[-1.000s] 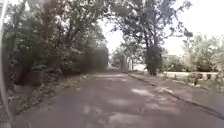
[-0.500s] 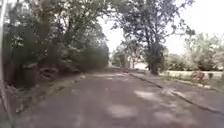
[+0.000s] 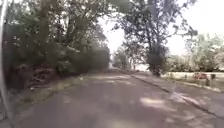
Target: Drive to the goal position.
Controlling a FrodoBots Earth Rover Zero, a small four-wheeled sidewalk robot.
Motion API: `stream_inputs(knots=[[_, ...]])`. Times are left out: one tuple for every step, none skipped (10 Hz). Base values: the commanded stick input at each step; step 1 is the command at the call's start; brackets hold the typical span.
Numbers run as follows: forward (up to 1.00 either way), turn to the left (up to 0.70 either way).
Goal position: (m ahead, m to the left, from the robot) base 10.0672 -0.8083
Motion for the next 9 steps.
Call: stream_inputs(knots=[[0.7,0.0],[0.7,0.0],[0.7,0.0],[0.7,0.0],[0.7,0.0],[0.7,0.0],[0.7,0.0],[0.7,0.0],[0.7,0.0]])
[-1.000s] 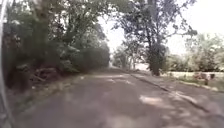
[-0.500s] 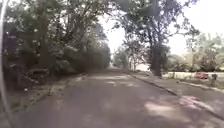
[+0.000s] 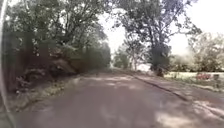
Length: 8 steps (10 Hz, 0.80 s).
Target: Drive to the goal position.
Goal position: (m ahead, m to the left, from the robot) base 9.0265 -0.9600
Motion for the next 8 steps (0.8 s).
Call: stream_inputs(knots=[[0.7,0.0],[0.7,0.0],[0.7,0.0],[0.7,0.0],[0.7,0.0],[0.7,0.0],[0.7,0.0],[0.7,0.0]])
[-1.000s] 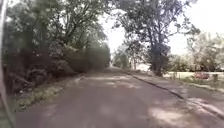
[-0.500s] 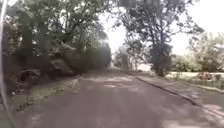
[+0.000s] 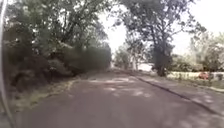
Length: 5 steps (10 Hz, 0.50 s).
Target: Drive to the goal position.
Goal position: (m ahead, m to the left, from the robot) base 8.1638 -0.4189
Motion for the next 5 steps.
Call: stream_inputs(knots=[[0.7,0.0],[0.7,0.0],[0.7,0.0],[0.7,0.0],[0.7,-0.13]])
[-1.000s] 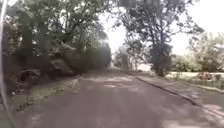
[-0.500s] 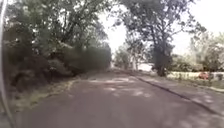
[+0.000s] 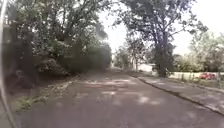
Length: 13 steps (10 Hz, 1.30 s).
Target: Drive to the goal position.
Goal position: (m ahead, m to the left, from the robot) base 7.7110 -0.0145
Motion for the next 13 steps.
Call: stream_inputs(knots=[[0.7,-0.28],[0.7,-0.23],[0.7,-0.08],[0.7,0.0],[0.7,0.0],[0.7,0.0],[0.7,0.0],[0.7,0.0],[0.7,0.0],[0.7,0.0],[0.7,0.0],[0.7,0.0],[0.7,0.0]])
